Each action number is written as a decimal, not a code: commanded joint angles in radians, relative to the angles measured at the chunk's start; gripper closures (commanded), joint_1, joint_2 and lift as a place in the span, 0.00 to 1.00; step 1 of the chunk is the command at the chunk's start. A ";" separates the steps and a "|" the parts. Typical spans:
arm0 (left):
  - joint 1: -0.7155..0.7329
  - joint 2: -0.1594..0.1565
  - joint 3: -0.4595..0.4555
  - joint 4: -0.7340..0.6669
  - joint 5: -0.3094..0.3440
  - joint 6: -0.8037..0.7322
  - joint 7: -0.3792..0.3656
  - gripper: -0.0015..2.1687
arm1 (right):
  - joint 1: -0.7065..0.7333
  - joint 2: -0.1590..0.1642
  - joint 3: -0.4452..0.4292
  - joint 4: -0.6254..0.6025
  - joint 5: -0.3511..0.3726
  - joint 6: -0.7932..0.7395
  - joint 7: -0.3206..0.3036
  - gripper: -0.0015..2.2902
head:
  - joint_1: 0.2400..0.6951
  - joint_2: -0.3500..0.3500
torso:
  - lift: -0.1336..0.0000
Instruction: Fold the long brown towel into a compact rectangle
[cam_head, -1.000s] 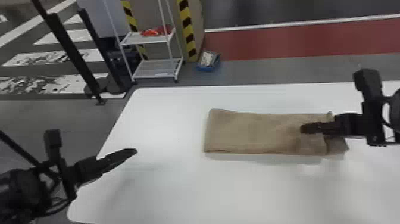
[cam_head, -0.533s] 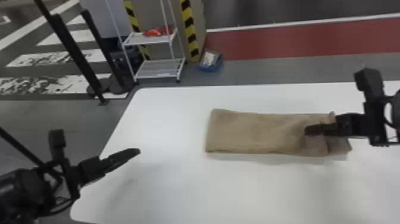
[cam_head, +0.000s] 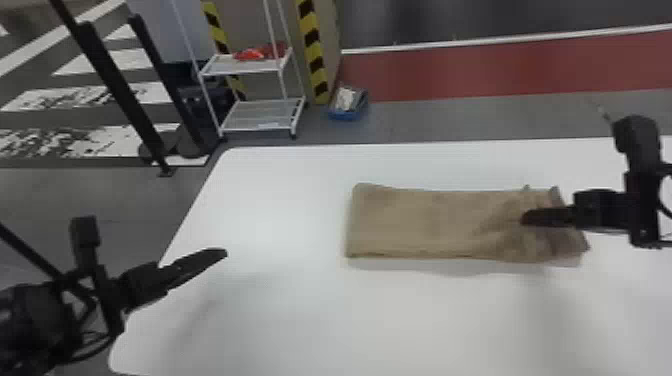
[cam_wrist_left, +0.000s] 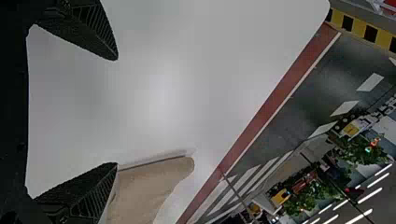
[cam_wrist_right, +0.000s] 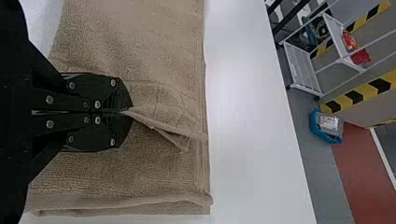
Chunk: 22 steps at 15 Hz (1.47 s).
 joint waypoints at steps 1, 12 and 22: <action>-0.005 0.003 0.002 0.001 -0.001 0.000 0.000 0.04 | 0.006 0.000 -0.011 -0.043 -0.014 0.041 0.008 0.51 | 1.00 0.82 | 0.07; -0.001 0.003 0.000 0.022 0.000 -0.018 -0.011 0.04 | 0.009 -0.011 0.096 -0.006 0.121 0.004 0.018 0.21 | 1.00 0.81 | 0.07; -0.005 -0.002 -0.003 0.039 -0.003 -0.049 -0.008 0.04 | 0.002 -0.008 0.101 0.011 0.104 -0.048 0.022 0.37 | 1.00 0.83 | 0.07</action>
